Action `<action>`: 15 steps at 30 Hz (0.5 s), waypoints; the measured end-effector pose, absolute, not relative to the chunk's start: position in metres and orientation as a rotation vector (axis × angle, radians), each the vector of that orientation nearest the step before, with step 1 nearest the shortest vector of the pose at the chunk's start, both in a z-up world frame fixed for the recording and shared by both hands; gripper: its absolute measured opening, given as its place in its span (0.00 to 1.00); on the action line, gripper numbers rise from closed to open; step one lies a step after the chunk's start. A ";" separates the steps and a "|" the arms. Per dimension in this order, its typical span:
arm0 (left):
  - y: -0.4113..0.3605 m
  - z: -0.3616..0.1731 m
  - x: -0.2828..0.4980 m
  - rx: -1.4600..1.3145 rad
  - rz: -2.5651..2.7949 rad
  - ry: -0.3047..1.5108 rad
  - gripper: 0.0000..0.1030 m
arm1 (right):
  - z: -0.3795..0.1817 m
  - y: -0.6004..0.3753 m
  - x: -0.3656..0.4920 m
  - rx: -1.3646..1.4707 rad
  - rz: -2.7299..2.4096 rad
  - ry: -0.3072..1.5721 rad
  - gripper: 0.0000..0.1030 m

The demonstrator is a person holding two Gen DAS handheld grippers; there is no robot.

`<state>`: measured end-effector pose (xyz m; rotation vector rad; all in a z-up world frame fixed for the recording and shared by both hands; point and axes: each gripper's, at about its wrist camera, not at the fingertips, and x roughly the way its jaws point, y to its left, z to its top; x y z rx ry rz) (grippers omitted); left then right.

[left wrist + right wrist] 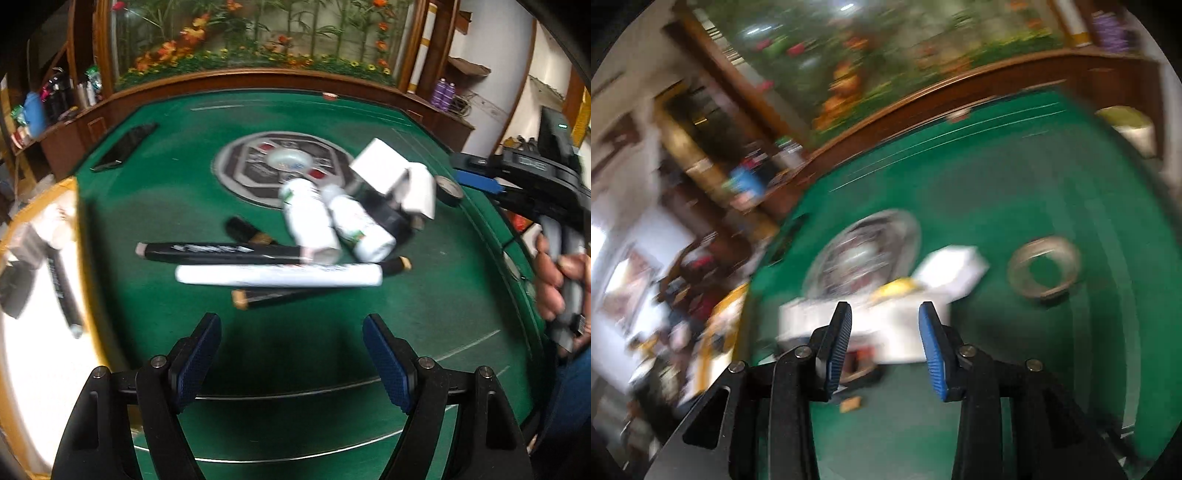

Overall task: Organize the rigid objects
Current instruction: 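Move both grippers back toward the pile of items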

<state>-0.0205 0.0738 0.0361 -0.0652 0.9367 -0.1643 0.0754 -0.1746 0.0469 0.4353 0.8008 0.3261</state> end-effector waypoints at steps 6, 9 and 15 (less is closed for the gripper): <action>0.065 0.023 -0.030 -0.052 -0.181 0.950 0.80 | 0.034 -0.187 0.090 0.381 0.116 0.831 0.48; 0.071 0.014 -0.032 -0.086 -0.187 0.965 0.80 | 0.031 -0.188 0.096 0.328 0.038 0.839 0.61; 0.073 0.015 -0.034 -0.113 -0.228 0.957 0.80 | 0.013 -0.203 0.112 0.305 -0.046 0.891 0.65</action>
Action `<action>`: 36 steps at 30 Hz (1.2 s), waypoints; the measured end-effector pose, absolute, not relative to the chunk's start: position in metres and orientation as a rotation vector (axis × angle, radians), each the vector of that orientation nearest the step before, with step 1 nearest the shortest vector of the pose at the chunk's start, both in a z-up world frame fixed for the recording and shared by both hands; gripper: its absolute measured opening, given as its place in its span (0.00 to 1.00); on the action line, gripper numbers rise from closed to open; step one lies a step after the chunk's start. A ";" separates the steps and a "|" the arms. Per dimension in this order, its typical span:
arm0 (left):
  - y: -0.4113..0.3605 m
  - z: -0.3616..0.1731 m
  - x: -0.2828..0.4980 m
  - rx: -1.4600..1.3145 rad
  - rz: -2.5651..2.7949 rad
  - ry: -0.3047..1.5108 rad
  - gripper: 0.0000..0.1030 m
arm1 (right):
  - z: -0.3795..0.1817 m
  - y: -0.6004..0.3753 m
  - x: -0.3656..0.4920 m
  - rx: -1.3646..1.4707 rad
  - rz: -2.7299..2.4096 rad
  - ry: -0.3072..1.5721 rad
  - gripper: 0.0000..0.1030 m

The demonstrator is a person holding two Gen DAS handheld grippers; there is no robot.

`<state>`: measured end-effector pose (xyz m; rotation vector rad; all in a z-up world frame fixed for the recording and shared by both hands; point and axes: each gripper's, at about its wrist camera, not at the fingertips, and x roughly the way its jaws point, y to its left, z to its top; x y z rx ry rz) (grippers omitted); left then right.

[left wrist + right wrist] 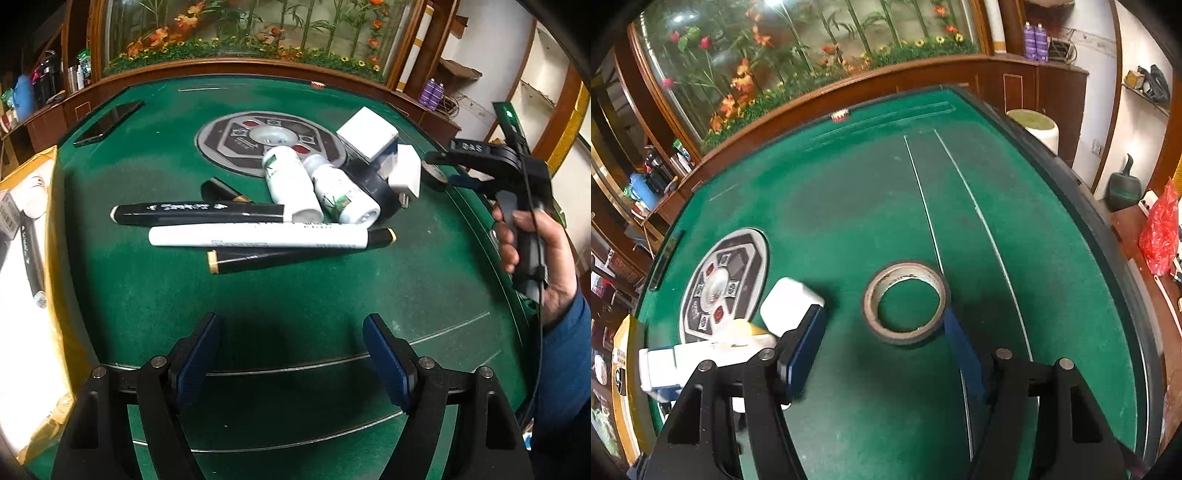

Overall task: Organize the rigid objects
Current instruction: 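Move both grippers back toward the pile of items, then grasp the black tape roll with the right gripper while the left grasps the white tube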

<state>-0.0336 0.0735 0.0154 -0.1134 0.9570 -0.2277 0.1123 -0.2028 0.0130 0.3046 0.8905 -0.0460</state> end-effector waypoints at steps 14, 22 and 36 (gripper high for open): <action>0.068 0.016 -0.037 -0.079 -0.241 0.942 0.80 | 0.002 -0.195 0.117 0.150 -0.046 0.926 0.55; 0.094 0.038 -0.017 -0.128 -0.154 0.942 0.80 | 0.033 -0.184 0.092 0.223 0.094 0.784 0.56; 0.141 0.030 0.070 -0.262 -0.010 1.034 0.80 | 0.041 -0.190 0.089 0.345 0.183 0.814 0.56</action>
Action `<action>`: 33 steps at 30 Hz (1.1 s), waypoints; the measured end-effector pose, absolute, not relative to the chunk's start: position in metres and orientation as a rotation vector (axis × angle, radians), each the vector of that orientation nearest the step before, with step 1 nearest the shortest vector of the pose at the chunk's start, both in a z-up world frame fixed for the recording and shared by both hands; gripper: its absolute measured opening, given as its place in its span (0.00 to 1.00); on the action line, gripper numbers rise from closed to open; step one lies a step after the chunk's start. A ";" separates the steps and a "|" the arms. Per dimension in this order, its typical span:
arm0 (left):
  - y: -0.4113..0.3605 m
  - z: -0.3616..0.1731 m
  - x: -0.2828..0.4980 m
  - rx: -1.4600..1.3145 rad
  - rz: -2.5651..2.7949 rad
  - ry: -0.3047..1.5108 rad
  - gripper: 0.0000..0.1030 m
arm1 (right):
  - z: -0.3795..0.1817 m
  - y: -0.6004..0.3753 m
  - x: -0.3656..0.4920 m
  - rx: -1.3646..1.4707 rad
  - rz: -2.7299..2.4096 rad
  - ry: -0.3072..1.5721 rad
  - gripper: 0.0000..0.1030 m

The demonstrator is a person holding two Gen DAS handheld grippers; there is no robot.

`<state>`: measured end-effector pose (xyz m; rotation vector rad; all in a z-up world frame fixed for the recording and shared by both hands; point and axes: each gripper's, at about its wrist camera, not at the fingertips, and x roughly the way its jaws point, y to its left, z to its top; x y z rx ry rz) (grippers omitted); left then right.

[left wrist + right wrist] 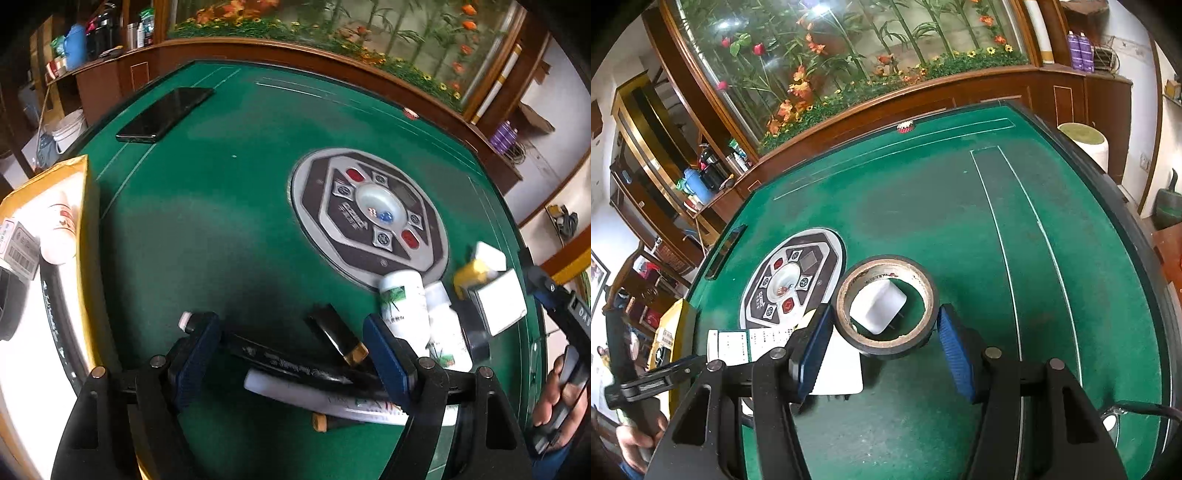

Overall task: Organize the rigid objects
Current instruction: 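Grasp the black tape roll with the right gripper while the left grasps the white tube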

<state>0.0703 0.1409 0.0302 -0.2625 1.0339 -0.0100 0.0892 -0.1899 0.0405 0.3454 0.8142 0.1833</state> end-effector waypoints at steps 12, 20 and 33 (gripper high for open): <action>0.075 0.015 -0.009 -0.086 -0.262 1.096 0.82 | 0.043 -0.191 0.088 0.364 0.210 0.811 0.56; 0.088 0.031 -0.033 -0.140 -0.227 1.046 0.82 | 0.045 -0.192 0.085 0.379 0.220 0.800 0.56; 0.091 0.016 -0.012 -0.006 0.000 1.041 0.56 | 0.050 -0.187 0.079 0.380 0.253 0.783 0.56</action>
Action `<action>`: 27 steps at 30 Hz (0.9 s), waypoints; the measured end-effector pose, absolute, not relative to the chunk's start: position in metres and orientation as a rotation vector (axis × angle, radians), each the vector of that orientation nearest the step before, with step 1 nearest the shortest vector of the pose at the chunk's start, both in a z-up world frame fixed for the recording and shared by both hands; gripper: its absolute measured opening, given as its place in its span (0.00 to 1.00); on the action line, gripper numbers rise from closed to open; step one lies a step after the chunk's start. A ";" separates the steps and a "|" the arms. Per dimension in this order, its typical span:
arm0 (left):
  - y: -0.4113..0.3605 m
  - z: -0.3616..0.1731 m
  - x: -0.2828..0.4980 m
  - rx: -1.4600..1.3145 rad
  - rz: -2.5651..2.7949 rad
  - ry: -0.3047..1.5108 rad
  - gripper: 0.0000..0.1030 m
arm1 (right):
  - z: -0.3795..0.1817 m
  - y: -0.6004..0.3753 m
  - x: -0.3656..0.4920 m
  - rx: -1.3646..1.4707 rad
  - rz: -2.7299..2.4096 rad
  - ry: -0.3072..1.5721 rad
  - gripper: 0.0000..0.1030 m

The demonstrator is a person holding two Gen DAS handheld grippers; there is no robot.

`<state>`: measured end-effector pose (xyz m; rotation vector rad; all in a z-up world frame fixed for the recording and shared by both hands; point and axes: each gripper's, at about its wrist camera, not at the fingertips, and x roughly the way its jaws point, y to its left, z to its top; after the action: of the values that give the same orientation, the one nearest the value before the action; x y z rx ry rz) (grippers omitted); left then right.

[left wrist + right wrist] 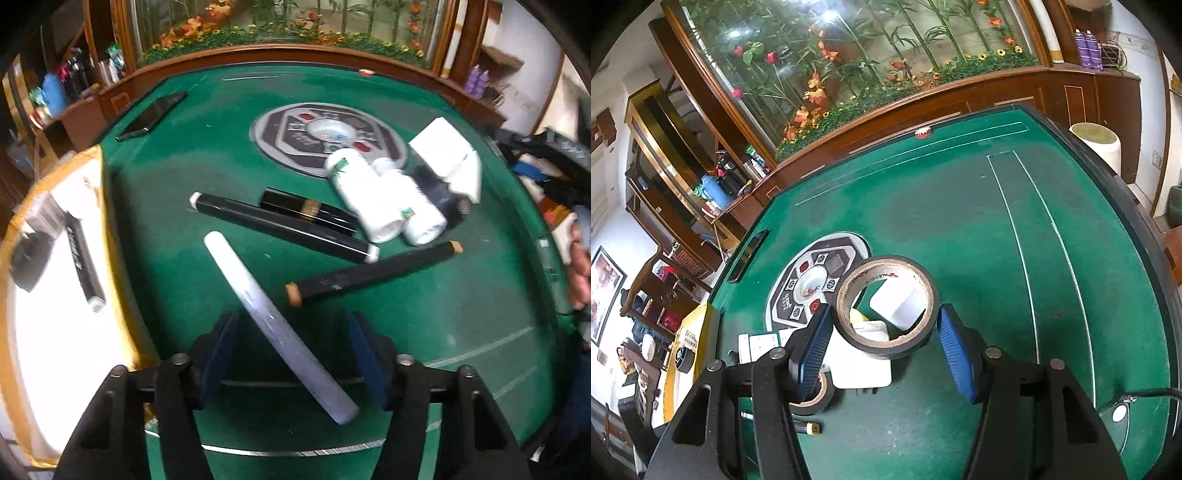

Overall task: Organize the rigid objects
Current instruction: 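Grasp the black tape roll with the right gripper while the left grasps the white tube, then lift the tape roll and white tube and carry both toward the envelope tray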

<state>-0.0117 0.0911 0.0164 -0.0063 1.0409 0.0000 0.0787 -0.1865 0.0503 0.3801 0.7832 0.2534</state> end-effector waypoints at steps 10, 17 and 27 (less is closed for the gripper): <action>0.056 0.013 -0.019 0.245 0.022 1.057 0.20 | 0.052 -0.186 0.077 0.392 0.269 0.783 0.56; 0.091 0.013 -0.002 -0.026 -0.001 1.076 0.31 | 0.054 -0.181 0.074 0.395 0.289 0.775 0.56; 0.065 0.014 -0.037 -0.025 -0.040 1.009 0.14 | 0.060 -0.176 0.069 0.388 0.333 0.757 0.56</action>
<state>-0.0371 0.0655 0.0142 -0.0246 1.0089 -0.0395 0.0693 -0.1762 0.0599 0.3879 0.7569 0.3330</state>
